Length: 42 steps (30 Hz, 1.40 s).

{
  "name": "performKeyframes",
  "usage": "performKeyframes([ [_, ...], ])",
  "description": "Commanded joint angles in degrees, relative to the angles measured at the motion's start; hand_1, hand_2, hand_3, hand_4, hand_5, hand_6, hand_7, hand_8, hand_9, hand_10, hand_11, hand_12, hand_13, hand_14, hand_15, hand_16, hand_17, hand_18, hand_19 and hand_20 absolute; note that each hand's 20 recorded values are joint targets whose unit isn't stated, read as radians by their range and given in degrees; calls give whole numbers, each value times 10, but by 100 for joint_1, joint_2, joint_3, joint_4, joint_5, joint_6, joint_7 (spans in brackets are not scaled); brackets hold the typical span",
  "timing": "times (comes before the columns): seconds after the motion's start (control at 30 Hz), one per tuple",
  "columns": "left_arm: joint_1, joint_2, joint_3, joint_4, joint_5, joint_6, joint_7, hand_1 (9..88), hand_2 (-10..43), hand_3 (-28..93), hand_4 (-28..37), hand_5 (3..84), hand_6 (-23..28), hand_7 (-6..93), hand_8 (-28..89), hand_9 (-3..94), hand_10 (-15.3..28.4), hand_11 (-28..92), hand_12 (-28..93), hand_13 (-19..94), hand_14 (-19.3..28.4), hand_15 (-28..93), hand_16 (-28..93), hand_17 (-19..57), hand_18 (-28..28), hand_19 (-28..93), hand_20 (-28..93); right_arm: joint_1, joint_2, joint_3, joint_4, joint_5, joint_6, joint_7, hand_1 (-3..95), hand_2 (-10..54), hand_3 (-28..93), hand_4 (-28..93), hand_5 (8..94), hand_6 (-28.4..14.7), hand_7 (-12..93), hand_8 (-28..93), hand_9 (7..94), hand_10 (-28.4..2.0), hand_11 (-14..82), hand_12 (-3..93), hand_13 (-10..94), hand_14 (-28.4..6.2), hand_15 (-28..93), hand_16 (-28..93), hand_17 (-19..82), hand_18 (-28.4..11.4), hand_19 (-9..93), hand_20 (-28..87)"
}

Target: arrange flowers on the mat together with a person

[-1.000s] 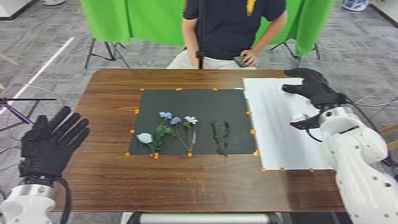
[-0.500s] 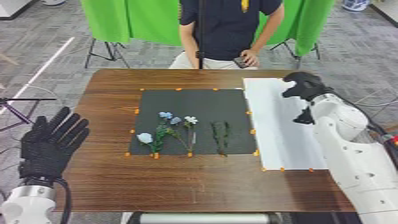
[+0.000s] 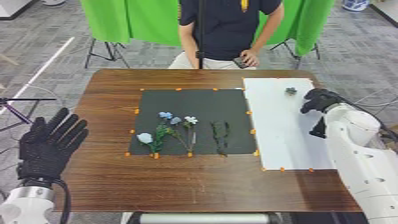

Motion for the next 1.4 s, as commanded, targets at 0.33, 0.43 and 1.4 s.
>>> performKeyframes([
  [0.33, 8, -81, 39, 46, -27, -67, -112, 272, 143, 685, -283, 446, 73, 104, -88, 407, 151, 164, 97, 321, 162, 285, -39, -19, 147, 288, 113, -442, 51, -129, -34, -544, 582, -332, 623, -95, 628, -283, 576, 50, 339, -170, 557, -96, 313, 263, 511, -50, 526, 371, 241, -179, 729, 320],
  [0.43, -41, -67, 57, 58, -19, -66, -126, 272, 143, 684, -283, 446, 73, 104, -87, 407, 151, 163, 96, 321, 162, 285, -39, -19, 147, 287, 113, -572, 129, -188, -147, -331, 1001, -311, 629, -95, 609, -283, 607, 36, 432, -108, 650, -84, 215, 412, 552, -58, 536, 407, 253, -183, 723, 341],
  [1.4, -14, -40, 62, 63, -175, -101, -145, 270, 141, 687, -283, 444, 73, 103, -87, 407, 151, 164, 96, 320, 163, 291, -42, -19, 147, 288, 113, -621, -810, -1943, -1538, 116, 1023, -1370, 569, -95, 684, -283, 616, 26, 423, -105, 688, -86, 146, 422, 551, -58, 498, 384, 249, -184, 703, 309],
])
